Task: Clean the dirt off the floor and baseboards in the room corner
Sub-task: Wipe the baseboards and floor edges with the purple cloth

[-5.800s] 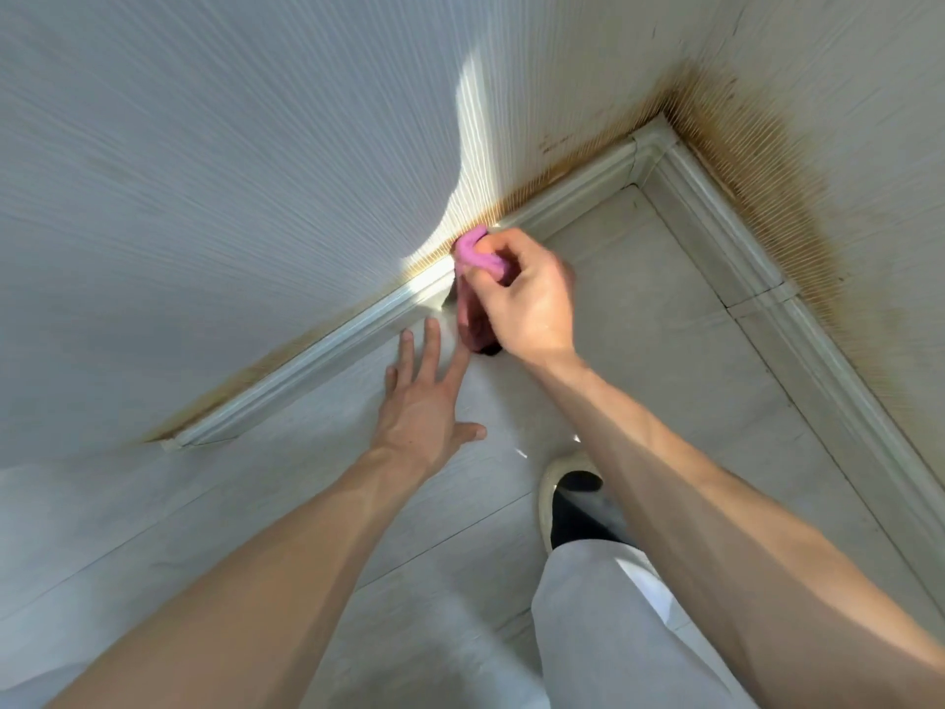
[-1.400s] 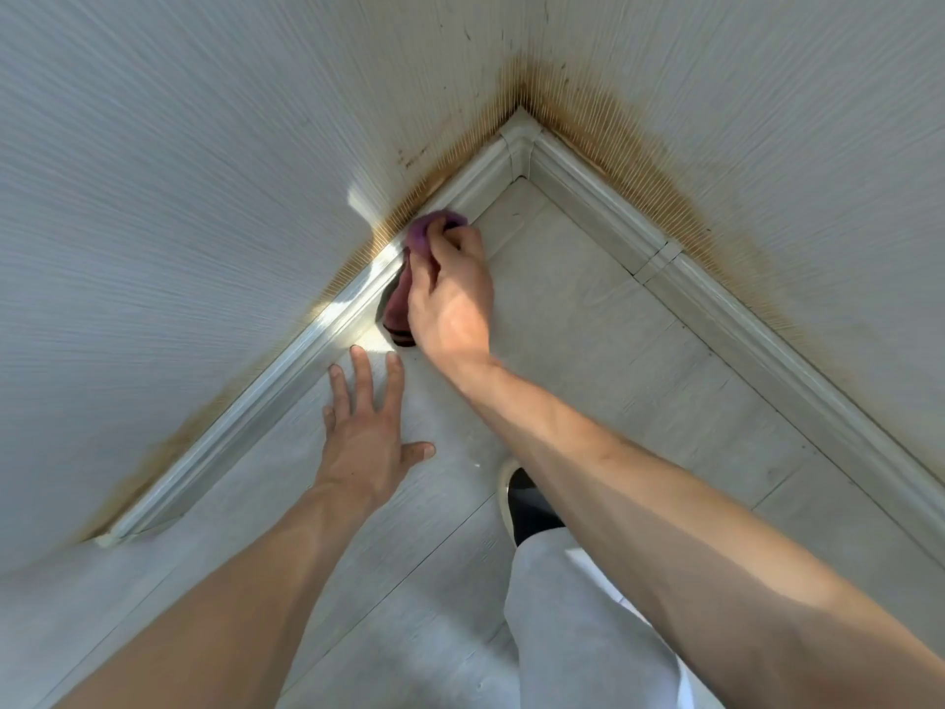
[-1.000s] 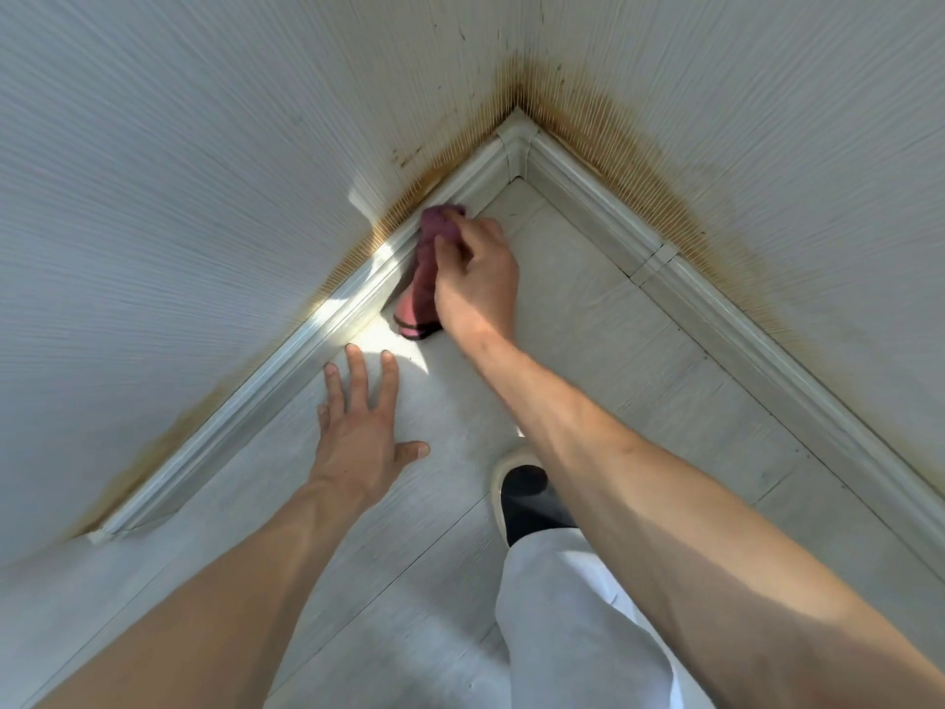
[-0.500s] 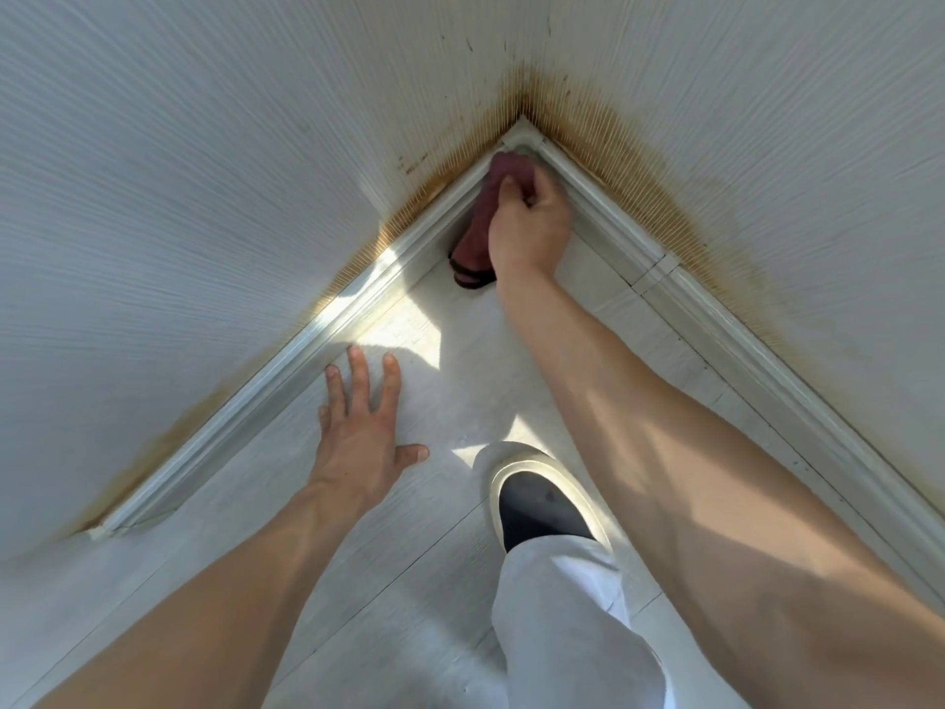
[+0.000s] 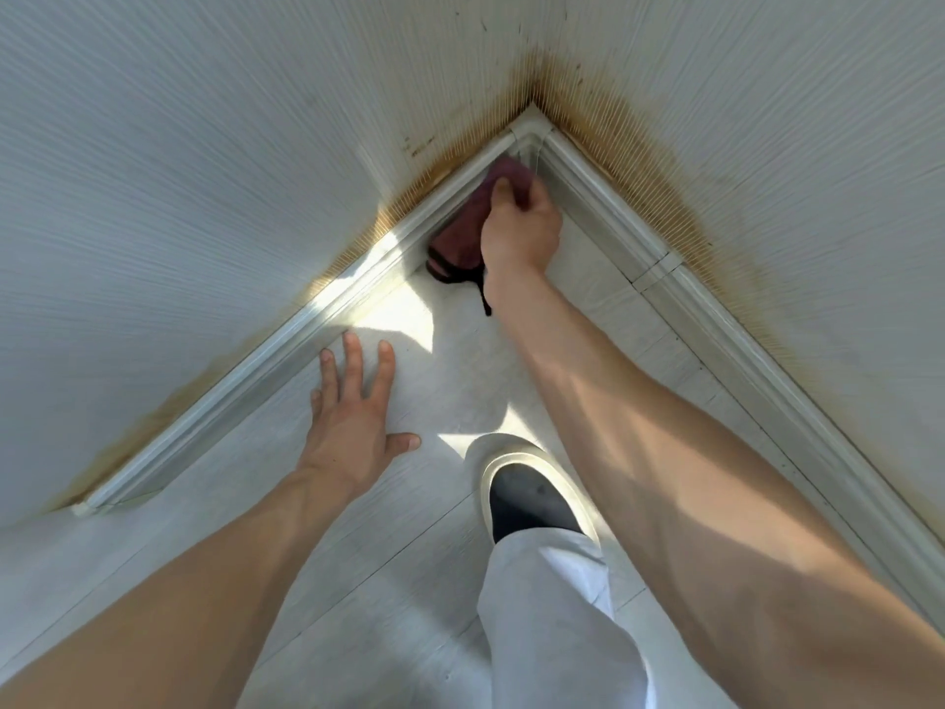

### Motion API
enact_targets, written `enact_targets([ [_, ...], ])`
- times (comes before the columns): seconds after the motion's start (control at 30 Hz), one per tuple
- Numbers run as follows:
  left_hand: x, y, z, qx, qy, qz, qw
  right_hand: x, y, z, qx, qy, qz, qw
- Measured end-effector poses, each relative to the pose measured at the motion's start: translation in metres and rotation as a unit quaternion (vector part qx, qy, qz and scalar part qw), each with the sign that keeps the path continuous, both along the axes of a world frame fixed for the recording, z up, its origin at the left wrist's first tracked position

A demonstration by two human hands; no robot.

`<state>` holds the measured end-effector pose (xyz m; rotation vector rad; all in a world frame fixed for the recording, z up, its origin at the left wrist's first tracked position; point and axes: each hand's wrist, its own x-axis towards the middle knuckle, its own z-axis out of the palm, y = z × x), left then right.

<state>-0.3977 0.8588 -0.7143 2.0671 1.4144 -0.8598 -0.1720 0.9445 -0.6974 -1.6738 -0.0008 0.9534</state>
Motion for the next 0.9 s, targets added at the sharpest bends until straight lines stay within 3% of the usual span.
enact_targets([
  [0.1,0.000,0.001,0.000,0.003,0.009,-0.001,1.000,-0.005,-0.011,-0.003,0.038,0.037,0.032,0.998],
  [0.2,0.001,0.001,0.000,0.008,0.003,-0.002,1.000,0.015,0.002,-0.009,0.038,0.073,-0.040,0.996],
  [0.27,0.001,0.001,0.001,0.006,0.002,-0.002,1.000,0.019,0.011,-0.010,0.023,0.032,-0.053,0.998],
  [0.33,0.001,0.000,0.000,0.006,-0.003,0.000,1.000,0.007,0.006,-0.009,0.010,-0.051,-0.020,0.998],
  [0.4,0.001,0.000,0.001,0.007,-0.002,0.003,1.000,0.002,-0.002,-0.014,0.015,-0.072,0.018,0.997],
  [0.63,0.001,0.000,0.004,0.000,-0.006,0.007,1.000,0.012,0.009,-0.010,0.022,0.065,-0.092,0.993],
  [0.77,0.000,0.000,0.002,0.002,-0.009,0.009,1.000,0.014,0.003,-0.002,0.036,0.198,-0.164,0.966],
  [0.9,-0.002,-0.001,0.001,0.003,-0.011,0.009,1.000,0.015,0.000,0.005,0.004,0.236,-0.150,0.960],
])
